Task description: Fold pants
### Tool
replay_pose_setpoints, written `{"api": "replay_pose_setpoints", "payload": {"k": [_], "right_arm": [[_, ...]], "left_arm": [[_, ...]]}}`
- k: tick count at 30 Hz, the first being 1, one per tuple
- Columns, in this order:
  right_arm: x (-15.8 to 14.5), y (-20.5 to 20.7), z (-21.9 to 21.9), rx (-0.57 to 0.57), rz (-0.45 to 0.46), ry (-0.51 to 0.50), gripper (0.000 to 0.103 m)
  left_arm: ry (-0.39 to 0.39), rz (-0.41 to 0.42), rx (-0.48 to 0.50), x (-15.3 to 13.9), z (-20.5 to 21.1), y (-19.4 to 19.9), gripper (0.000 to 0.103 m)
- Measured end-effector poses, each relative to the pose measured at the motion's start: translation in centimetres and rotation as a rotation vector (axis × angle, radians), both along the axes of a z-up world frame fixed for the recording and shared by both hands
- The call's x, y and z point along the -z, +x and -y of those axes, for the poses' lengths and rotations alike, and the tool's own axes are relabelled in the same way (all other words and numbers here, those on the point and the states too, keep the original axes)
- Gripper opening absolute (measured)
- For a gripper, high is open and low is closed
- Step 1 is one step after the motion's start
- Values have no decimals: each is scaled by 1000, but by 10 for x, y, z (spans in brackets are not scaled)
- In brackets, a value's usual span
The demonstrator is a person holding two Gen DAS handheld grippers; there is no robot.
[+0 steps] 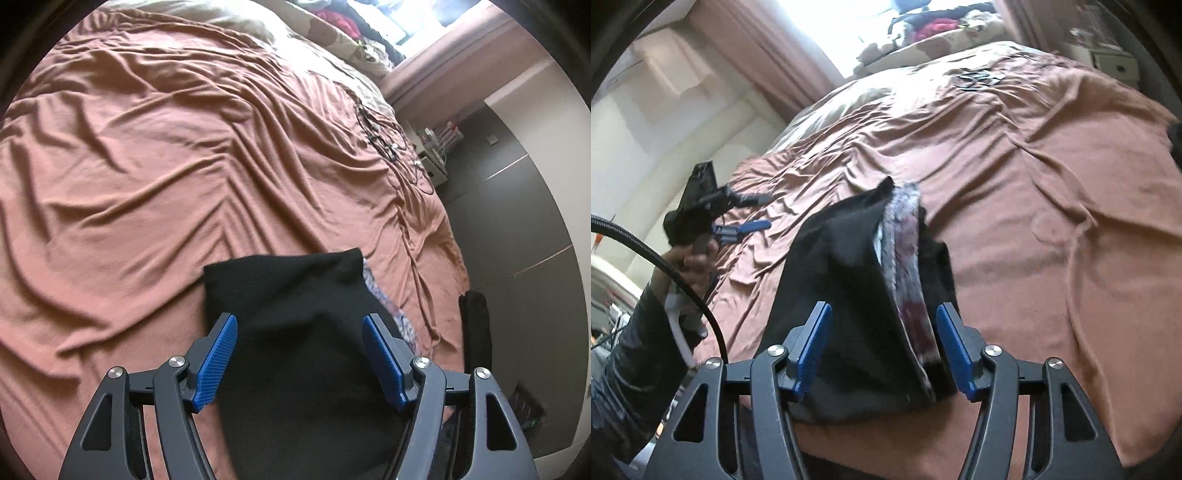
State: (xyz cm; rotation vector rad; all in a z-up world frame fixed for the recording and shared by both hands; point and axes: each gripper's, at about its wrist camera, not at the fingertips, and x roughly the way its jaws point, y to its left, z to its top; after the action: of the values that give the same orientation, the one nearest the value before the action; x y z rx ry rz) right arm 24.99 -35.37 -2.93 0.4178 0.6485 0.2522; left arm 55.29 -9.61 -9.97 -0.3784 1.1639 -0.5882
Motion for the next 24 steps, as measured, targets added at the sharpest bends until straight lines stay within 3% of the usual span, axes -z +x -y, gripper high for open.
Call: {"api": "replay_pose_setpoints", "payload": {"k": [15, 24], "right_arm": [[-14, 112, -15, -150, -105, -28, 54], [-5, 170, -18, -159, -186, 19, 54]], "left_arm": [[2, 15, -109, 12, -58, -69, 72], [-23, -40, -149, 44, -67, -94, 72]]}}
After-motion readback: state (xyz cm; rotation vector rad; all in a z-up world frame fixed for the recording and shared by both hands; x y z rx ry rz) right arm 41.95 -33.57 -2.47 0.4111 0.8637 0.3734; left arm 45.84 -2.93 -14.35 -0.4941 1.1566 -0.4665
